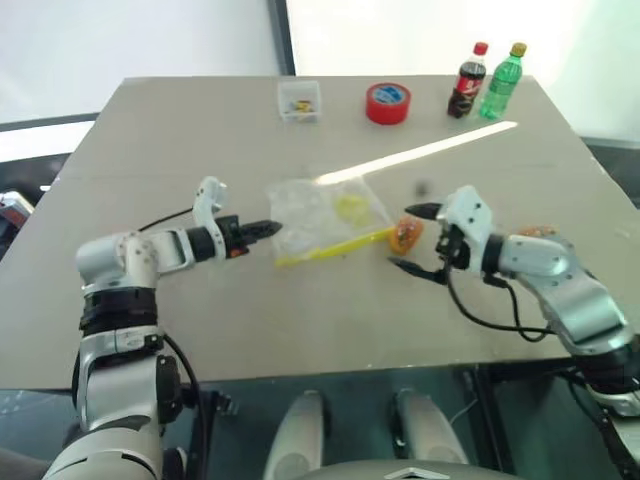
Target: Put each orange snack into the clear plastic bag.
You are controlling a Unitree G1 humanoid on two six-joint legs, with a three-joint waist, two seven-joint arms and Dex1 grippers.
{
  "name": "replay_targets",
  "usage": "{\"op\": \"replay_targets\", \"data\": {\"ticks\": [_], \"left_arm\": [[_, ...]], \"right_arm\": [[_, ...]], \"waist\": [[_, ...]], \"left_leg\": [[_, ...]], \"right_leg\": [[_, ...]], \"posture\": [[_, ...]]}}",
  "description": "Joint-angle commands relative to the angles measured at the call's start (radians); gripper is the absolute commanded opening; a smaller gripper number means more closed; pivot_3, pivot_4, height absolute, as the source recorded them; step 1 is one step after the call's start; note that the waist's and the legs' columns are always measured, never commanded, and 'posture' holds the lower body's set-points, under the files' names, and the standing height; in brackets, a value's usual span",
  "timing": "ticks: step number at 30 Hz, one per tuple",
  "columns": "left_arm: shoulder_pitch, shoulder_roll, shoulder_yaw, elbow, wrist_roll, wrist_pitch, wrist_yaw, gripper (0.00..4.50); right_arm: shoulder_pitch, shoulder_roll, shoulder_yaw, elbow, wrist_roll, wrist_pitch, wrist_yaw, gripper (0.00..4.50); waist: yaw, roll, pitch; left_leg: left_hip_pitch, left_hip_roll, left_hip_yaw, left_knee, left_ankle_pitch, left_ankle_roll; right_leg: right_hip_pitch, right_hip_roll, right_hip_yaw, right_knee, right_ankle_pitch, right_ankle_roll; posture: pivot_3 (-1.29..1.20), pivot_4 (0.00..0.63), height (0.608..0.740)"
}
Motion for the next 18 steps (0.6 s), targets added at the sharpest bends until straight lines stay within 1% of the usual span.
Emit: {"op": "replay_targets", "data": {"ticks": [1, 5, 9, 12, 15, 18], "left_arm": [[0.037, -0.013, 0.086, -0.183, -0.092, 0.141, 0.064, 0.02], [0.067, -0.038, 0.145, -0.269, -0.133, 0.219, 0.124, 0.02], [0.081, -0.056, 0.182, -0.302, -0.150, 0.245, 0.164, 0.02], [0.091, -0.063, 0.203, -0.325, -0.168, 0.259, 0.178, 0.02], [0.093, -0.065, 0.216, -0.337, -0.182, 0.268, 0.188, 0.00], [0.102, -0.057, 0.221, -0.334, -0.185, 0.262, 0.192, 0.00]], "right_arm": [[-0.065, 0.034, 0.076, 0.157, -0.175, -0.136, -0.063, 4.50], [-0.131, 0.111, 0.106, 0.325, -0.246, -0.222, -0.095, 4.50], [-0.193, 0.201, 0.099, 0.451, -0.272, -0.267, -0.124, 4.50], [-0.230, 0.245, 0.107, 0.519, -0.302, -0.292, -0.133, 4.50], [-0.248, 0.276, 0.094, 0.546, -0.315, -0.313, -0.148, 3.62], [-0.247, 0.294, 0.086, 0.547, -0.319, -0.313, -0.147, 2.30]], "waist": [[-0.001, 0.000, 0.000], [0.001, 0.000, 0.000], [0.000, 0.000, 0.000], [0.000, 0.000, 0.000], [0.001, 0.000, 0.000], [0.000, 0.000, 0.000]], "left_leg": [[0.000, 0.000, 0.000, 0.000, 0.000, 0.000], [0.000, 0.000, -0.001, -0.001, 0.000, 0.000], [0.000, 0.000, -0.001, -0.001, 0.000, -0.001], [0.000, 0.000, -0.002, -0.001, 0.000, -0.001], [0.000, -0.001, -0.002, -0.002, 0.000, -0.001], [0.000, -0.001, -0.005, -0.002, 0.000, -0.001]], "right_leg": [[0.000, 0.000, 0.000, 0.000, 0.000, 0.000], [0.000, 0.000, 0.000, 0.000, 0.000, 0.000], [0.000, 0.000, 0.000, 0.000, 0.000, 0.000], [0.000, 0.000, 0.000, 0.000, 0.000, -0.001], [0.000, 0.000, -0.001, 0.000, 0.000, -0.001], [0.000, -0.001, -0.001, 0.000, 0.001, -0.001]], "posture": [[0.00, 0.150, 0.740], [0.00, 0.150, 0.740], [0.00, 0.150, 0.740], [0.00, 0.150, 0.740], [0.00, 0.150, 0.740], [0.00, 0.150, 0.740]]}}
